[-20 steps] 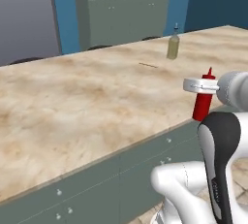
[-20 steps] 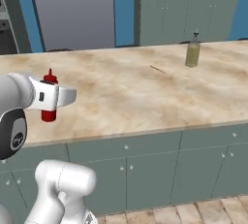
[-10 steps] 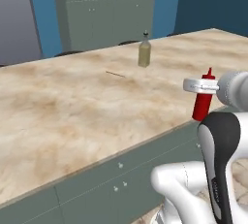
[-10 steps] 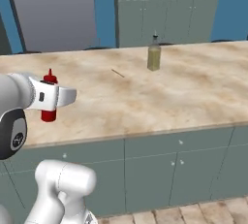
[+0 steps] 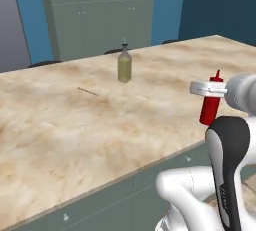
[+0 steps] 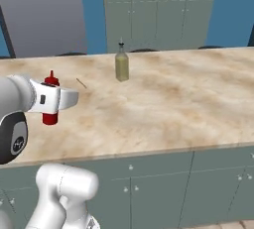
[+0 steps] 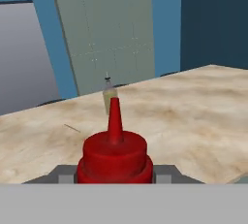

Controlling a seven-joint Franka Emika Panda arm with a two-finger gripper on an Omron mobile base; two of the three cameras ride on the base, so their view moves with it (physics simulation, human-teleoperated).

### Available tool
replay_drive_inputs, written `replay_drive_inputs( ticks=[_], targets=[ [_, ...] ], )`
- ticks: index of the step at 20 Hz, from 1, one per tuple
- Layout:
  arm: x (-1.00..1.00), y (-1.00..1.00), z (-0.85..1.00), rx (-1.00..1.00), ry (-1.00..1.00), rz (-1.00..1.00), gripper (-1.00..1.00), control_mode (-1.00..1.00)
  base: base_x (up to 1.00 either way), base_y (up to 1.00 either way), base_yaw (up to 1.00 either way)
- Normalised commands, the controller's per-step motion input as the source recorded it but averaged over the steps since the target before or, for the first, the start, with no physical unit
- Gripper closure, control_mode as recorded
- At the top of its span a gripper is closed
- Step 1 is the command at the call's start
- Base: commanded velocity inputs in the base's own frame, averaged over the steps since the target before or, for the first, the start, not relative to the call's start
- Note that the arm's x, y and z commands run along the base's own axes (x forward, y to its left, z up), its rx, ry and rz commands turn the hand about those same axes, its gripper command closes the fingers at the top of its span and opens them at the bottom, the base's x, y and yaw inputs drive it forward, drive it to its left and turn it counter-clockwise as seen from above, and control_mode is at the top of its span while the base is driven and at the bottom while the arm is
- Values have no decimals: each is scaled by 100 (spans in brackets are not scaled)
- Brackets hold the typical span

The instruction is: Move the ketchup and mustard from the cabinet to the dining counter.

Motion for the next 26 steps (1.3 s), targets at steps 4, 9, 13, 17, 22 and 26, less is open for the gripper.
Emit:
replay_drive_inputs(
  ticks=[4,9,13,17,22,26],
  targets=[
    [25,-18,0,6,11,4,100,-100,75,-59,8],
    [100,-32,-5,23,47,24,100,-100,0,0,0],
    [100,17,-20,23,44,34,100,-100,0,0,0],
    [94,33,-28,27,26,39,100,-100,0,0,0],
    [76,24,-35,28,4,44,100,-100,0,0,0],
    [59,15,-50,20,-21,39,100,-100,0,0,0]
  ],
)
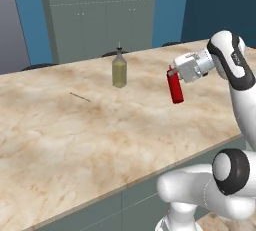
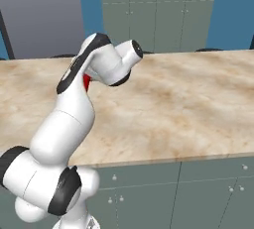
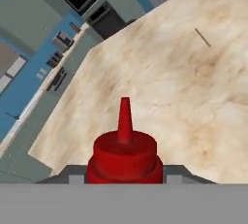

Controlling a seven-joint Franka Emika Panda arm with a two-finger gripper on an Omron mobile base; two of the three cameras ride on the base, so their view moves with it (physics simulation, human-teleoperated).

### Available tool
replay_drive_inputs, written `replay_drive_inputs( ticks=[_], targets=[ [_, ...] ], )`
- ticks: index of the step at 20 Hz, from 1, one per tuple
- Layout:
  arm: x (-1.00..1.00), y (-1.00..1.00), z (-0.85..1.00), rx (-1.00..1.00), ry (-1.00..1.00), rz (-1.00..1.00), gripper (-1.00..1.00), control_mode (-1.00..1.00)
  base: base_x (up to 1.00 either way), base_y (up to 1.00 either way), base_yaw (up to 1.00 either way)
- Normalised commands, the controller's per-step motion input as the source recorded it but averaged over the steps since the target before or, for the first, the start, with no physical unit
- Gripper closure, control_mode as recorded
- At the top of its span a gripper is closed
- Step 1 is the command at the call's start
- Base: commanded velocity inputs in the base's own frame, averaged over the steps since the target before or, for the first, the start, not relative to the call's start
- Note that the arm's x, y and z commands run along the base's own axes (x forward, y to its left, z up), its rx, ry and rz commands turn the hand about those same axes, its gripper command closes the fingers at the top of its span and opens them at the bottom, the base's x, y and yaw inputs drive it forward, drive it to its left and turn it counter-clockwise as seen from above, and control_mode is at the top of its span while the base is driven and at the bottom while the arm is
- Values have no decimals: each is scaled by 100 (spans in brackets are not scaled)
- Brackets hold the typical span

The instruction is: Move the ketchup and mustard from the cabinet to the dining counter.

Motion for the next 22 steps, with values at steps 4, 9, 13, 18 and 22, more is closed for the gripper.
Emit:
replay_drive_inputs(
  ticks=[4,9,13,18,22],
  targets=[
    [18,29,-57,10,-47,32,100,-100,0,0,0],
    [19,24,-59,8,-51,24,100,-100,0,0,0],
    [44,15,-36,13,-46,22,100,-100,0,0,0],
    [86,6,-24,9,-27,14,100,-100,0,0,0],
    [67,0,-29,0,-18,5,100,-100,0,0,0]
  ],
)
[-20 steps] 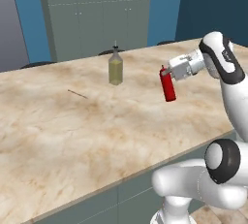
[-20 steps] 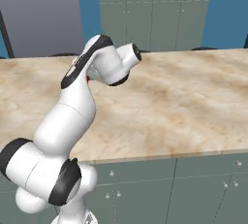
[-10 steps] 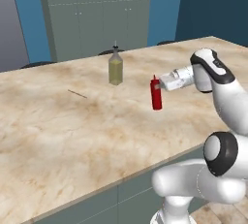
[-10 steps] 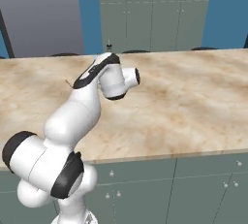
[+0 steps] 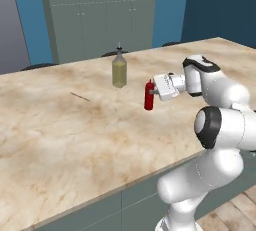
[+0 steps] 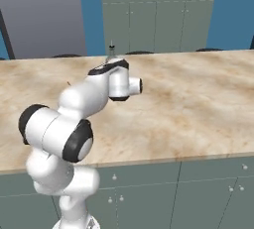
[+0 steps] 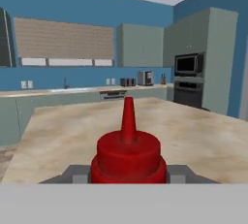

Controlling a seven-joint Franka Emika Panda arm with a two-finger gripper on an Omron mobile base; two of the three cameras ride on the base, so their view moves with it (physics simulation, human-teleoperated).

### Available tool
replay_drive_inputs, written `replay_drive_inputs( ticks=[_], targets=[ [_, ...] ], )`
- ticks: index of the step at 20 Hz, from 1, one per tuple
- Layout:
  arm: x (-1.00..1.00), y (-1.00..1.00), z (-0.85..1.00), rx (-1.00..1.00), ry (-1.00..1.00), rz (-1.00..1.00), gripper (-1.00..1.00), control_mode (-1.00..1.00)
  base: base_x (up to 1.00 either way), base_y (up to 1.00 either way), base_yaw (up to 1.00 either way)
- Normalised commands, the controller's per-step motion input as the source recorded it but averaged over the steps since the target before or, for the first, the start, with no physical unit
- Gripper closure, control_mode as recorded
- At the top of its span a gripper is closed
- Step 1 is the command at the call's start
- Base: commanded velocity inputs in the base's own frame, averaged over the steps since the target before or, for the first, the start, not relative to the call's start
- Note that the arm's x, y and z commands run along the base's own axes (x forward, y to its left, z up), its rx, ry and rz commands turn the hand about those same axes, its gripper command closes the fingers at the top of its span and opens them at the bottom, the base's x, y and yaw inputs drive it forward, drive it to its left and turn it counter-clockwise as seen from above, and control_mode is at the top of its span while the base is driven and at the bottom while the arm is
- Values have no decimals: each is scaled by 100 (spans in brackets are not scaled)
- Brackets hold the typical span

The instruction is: Move the ketchup and mustard from the cabinet to the dining counter.

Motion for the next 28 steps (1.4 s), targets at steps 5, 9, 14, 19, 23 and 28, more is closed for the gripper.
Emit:
replay_drive_inputs(
  ticks=[5,9,14,19,23,28],
  targets=[
    [50,0,-42,0,-13,1,100,-100,0,0,0],
    [56,0,-49,0,-7,0,100,-100,0,0,0],
    [59,0,-49,0,-2,0,100,-100,0,0,0],
    [60,0,-46,0,0,0,100,-100,0,0,0],
    [64,0,-46,0,0,0,100,-100,0,0,0],
    [62,0,-45,0,0,0,100,-100,0,0,0]
  ],
)
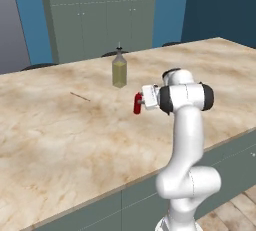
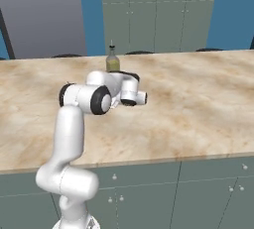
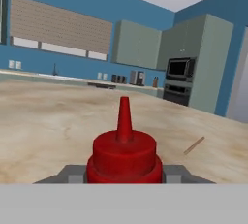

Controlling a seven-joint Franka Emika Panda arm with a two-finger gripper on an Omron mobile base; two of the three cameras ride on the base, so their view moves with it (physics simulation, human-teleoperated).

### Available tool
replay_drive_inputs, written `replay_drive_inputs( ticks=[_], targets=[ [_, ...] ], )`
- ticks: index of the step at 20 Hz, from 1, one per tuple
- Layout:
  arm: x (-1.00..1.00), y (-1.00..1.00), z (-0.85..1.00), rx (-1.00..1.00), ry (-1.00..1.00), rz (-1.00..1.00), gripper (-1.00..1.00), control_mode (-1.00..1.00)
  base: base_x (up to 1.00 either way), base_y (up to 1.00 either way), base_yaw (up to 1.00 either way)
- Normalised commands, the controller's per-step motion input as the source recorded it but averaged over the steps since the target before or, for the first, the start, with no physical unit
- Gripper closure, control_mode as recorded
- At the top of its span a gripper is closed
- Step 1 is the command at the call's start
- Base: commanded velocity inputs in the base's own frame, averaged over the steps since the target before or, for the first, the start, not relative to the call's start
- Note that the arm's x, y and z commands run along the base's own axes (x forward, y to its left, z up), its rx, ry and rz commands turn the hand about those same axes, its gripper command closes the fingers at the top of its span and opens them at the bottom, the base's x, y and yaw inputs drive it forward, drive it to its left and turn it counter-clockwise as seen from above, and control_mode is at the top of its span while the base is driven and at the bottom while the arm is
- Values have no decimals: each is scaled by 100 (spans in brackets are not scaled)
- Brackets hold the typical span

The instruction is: Move the ketchup and mustard from the cabinet to the dining counter.

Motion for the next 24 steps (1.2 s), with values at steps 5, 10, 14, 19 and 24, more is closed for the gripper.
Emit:
replay_drive_inputs(
  ticks=[5,10,14,19,24],
  targets=[
    [56,1,-42,0,0,0,100,-100,0,0,0],
    [43,4,-40,0,0,0,100,-100,0,0,0],
    [9,15,-39,0,0,0,-100,-100,0,0,0],
    [-1,9,-26,0,0,0,-100,-100,0,0,0],
    [-33,7,-20,0,-4,0,-100,-100,0,0,0]
  ],
)
